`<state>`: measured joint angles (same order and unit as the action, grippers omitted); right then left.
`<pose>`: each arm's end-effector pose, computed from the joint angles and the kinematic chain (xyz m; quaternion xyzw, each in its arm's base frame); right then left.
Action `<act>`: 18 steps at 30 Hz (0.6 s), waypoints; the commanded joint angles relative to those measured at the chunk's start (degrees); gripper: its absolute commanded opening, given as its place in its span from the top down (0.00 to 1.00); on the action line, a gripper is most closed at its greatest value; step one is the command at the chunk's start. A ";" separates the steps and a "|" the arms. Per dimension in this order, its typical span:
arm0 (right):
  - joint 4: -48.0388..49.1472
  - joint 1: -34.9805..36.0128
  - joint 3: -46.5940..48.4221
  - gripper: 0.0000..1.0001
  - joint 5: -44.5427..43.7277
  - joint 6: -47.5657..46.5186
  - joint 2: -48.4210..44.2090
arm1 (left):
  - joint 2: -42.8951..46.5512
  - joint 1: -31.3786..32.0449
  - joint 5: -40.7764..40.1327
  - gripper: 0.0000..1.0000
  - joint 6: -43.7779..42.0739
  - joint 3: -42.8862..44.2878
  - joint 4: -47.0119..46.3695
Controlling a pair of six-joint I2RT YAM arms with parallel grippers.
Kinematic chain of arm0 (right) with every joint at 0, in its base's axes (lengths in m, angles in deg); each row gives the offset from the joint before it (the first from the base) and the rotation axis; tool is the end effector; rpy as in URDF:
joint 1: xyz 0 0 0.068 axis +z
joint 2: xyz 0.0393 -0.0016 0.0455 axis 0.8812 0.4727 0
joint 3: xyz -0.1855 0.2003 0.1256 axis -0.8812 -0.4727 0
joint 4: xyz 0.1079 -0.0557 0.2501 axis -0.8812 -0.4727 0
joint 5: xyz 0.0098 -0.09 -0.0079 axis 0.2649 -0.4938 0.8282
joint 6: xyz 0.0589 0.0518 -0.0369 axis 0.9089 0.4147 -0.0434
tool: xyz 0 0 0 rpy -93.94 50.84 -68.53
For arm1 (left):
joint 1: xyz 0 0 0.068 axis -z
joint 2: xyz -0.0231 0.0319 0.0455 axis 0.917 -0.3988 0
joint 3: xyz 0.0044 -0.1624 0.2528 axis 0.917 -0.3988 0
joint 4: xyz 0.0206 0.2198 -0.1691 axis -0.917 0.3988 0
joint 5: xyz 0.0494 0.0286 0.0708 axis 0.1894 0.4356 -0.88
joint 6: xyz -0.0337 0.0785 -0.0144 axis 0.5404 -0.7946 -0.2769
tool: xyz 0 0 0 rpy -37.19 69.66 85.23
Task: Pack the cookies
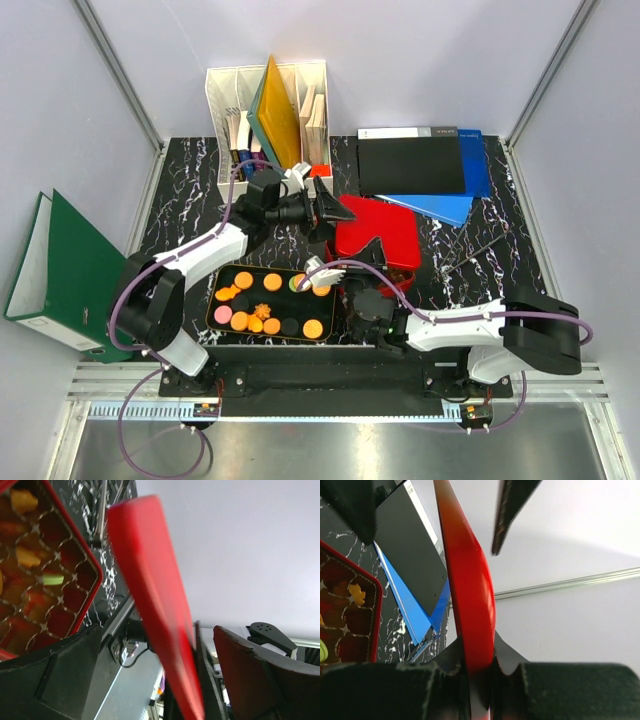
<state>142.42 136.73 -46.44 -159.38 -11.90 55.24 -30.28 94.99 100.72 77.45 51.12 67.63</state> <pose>0.1470 0.2627 0.2645 -0.4453 0.5343 -0.4501 0.5600 0.3224 -0.2382 0.2825 -0.0244 0.7800 -0.6120 0.1281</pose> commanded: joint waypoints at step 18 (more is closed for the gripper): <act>13.26 0.74 3.05 1.00 -0.79 -6.33 0.90 | -1.58 1.13 6.43 0.74 8.29 -3.72 -21.27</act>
<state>150.81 137.01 -45.28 -159.42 -18.30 57.32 -30.85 95.75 104.70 84.62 48.61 53.84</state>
